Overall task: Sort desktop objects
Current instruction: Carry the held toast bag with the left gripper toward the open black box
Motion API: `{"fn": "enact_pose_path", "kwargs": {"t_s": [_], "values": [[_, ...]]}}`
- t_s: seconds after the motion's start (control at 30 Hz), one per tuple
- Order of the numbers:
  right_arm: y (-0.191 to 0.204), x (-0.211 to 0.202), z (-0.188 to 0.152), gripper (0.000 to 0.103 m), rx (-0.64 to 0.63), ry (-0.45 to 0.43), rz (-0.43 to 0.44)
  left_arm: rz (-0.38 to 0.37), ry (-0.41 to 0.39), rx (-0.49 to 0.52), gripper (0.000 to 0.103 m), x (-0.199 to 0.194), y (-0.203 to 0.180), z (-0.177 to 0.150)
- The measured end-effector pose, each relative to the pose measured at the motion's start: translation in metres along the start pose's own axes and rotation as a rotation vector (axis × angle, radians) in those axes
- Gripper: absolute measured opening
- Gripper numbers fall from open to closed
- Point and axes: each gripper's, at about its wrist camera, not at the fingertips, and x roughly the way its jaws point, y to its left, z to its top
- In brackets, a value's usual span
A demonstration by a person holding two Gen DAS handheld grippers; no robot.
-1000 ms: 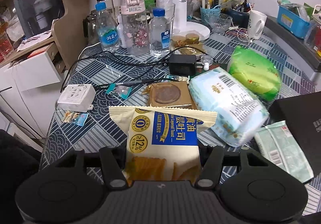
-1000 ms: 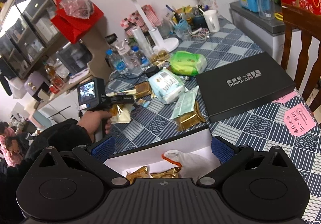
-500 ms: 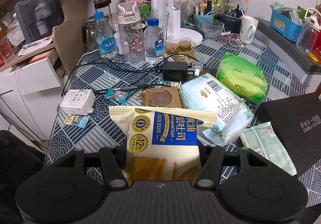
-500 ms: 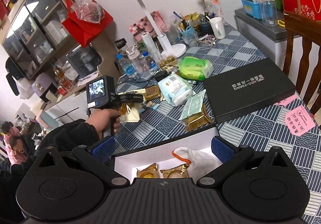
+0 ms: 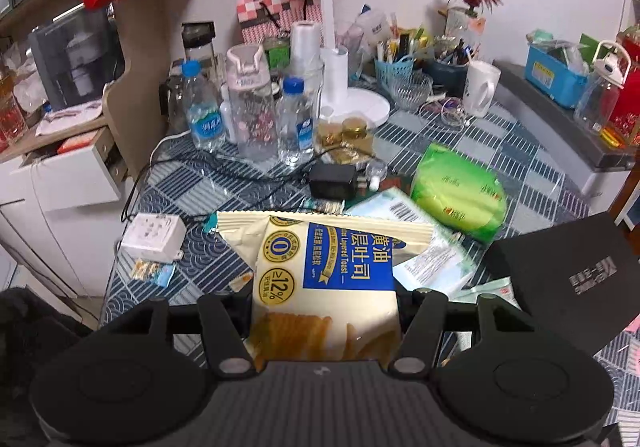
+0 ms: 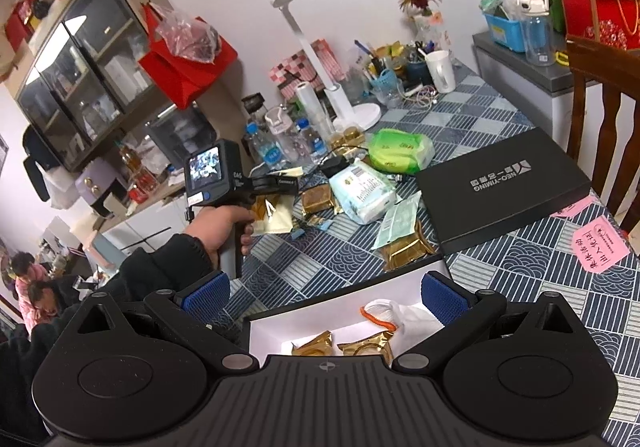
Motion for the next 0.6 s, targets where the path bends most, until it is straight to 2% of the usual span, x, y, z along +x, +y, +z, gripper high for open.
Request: {"fn": "enact_pose_path", "kwargs": {"t_s": [0.6], "values": [[0.023, -0.05, -0.002, 0.103, -0.05, -0.088, 0.03, -0.018, -0.087, 0.02, 0.069, -0.064, -0.016, 0.02]]}}
